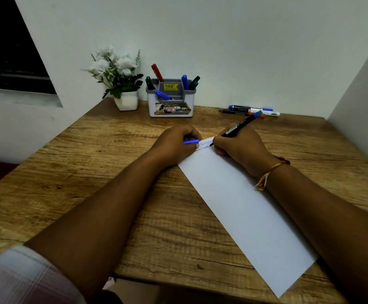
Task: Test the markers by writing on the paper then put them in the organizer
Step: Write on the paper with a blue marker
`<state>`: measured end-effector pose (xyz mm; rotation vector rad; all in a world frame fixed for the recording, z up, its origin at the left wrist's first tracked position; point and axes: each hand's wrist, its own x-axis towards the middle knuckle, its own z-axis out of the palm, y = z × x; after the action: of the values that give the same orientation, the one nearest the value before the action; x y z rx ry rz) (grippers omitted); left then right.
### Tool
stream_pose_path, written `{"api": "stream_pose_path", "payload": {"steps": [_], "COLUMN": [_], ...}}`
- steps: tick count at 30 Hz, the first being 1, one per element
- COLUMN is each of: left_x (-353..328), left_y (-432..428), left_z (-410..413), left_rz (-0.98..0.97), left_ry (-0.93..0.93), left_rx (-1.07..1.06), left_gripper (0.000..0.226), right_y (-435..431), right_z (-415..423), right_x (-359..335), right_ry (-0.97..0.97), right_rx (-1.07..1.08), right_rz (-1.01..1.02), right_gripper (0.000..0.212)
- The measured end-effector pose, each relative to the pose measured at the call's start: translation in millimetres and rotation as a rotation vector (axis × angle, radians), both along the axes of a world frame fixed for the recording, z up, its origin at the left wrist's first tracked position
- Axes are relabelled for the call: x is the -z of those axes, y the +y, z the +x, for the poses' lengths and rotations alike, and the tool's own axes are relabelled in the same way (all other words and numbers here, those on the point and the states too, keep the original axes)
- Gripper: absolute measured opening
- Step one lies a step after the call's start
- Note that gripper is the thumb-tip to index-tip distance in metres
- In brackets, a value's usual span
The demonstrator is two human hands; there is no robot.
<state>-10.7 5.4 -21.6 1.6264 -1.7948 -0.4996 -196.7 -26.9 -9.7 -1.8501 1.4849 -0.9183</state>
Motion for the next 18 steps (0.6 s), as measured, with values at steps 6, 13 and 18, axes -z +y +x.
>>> {"api": "stream_pose_path", "payload": {"steps": [6,13,18], "left_x": [0.5,0.4,-0.2], "left_y": [0.4,-0.7,0.2], "left_z": [-0.3,-0.2,0.4], "left_rz": [-0.005,0.004,0.000], "left_ry": [0.007,0.005,0.001], "left_rx": [-0.001,-0.003,0.002], "left_gripper": [0.020,0.018,0.019], "right_y": [-1.2,-2.8,-1.1], "right_z": [-0.4,-0.4,0.1], "right_x": [0.7,2.6,0.3], "right_ry": [-0.016,-0.035,-0.034], "right_rx": [-0.008,0.009,-0.008], "right_rz": [0.009,0.009,0.020], "right_gripper": [0.018,0.016,0.016]}}
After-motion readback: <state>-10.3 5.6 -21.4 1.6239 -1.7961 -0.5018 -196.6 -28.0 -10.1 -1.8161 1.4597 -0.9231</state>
